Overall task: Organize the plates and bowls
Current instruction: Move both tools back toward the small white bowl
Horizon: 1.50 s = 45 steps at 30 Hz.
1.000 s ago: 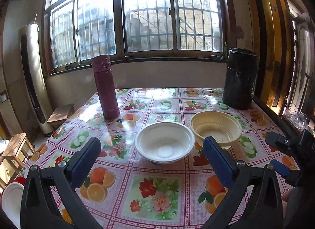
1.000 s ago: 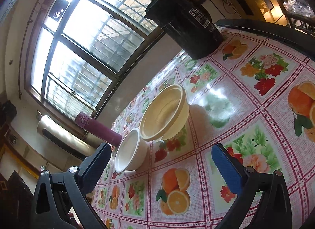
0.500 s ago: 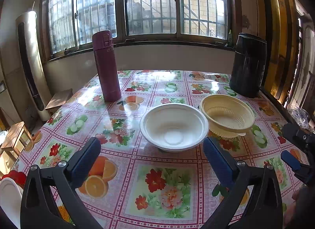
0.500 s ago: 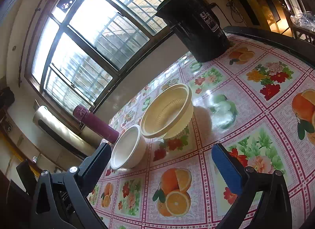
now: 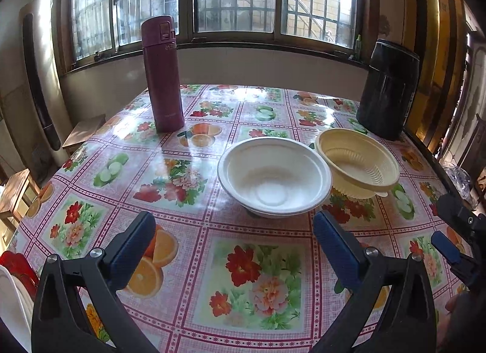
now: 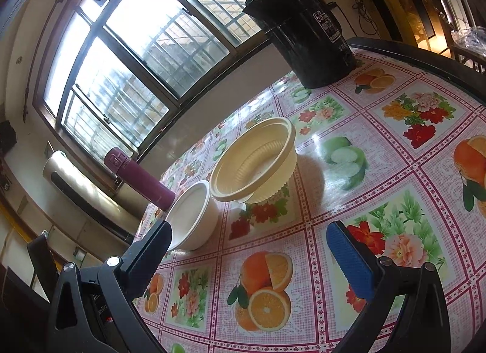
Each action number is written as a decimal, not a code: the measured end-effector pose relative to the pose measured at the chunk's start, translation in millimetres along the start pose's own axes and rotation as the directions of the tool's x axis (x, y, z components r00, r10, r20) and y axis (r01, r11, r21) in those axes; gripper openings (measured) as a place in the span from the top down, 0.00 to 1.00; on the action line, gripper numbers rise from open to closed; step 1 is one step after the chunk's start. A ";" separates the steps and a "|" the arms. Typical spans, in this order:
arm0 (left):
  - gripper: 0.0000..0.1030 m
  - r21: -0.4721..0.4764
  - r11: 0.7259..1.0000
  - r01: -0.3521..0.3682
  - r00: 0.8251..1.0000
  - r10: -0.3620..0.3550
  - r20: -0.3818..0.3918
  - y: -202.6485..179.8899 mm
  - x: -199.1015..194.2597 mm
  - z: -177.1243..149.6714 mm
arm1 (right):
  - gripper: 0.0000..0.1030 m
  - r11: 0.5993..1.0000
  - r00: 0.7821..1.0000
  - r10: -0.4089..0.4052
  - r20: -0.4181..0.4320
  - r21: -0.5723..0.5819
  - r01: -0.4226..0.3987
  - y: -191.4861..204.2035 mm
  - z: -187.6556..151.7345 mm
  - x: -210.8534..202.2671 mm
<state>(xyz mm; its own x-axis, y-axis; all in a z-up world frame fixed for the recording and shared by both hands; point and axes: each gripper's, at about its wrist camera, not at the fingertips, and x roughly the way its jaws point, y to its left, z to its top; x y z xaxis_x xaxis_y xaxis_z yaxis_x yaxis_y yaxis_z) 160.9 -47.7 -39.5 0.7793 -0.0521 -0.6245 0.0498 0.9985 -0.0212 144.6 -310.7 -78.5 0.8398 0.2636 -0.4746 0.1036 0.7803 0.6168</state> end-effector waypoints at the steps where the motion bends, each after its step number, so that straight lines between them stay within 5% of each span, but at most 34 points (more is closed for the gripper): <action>1: 0.00 0.002 1.000 0.001 1.000 -0.001 -0.003 -0.7 0.3 -0.3 | 0.00 1.000 1.000 -0.001 0.000 -0.001 0.001 0.1 -0.1 -0.4; 30: 0.00 0.006 1.000 0.017 0.998 -0.017 -0.053 2.4 9.4 -2.7 | 0.00 1.000 1.000 -0.002 -0.016 -0.019 0.001 6.9 -4.6 2.5; 45: 0.00 -0.017 1.000 0.014 0.997 -0.016 -0.082 11.7 18.5 -3.0 | 0.01 0.995 0.995 0.075 -0.060 0.076 -0.070 6.6 -0.3 24.2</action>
<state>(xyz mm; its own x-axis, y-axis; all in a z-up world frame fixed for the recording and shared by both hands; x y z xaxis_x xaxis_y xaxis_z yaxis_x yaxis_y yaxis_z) 174.0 -36.9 -53.6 0.7246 -0.0665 -0.6860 0.0501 0.9978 -0.0437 165.5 -299.0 -86.1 0.8117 0.3548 -0.4641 0.0846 0.7146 0.6944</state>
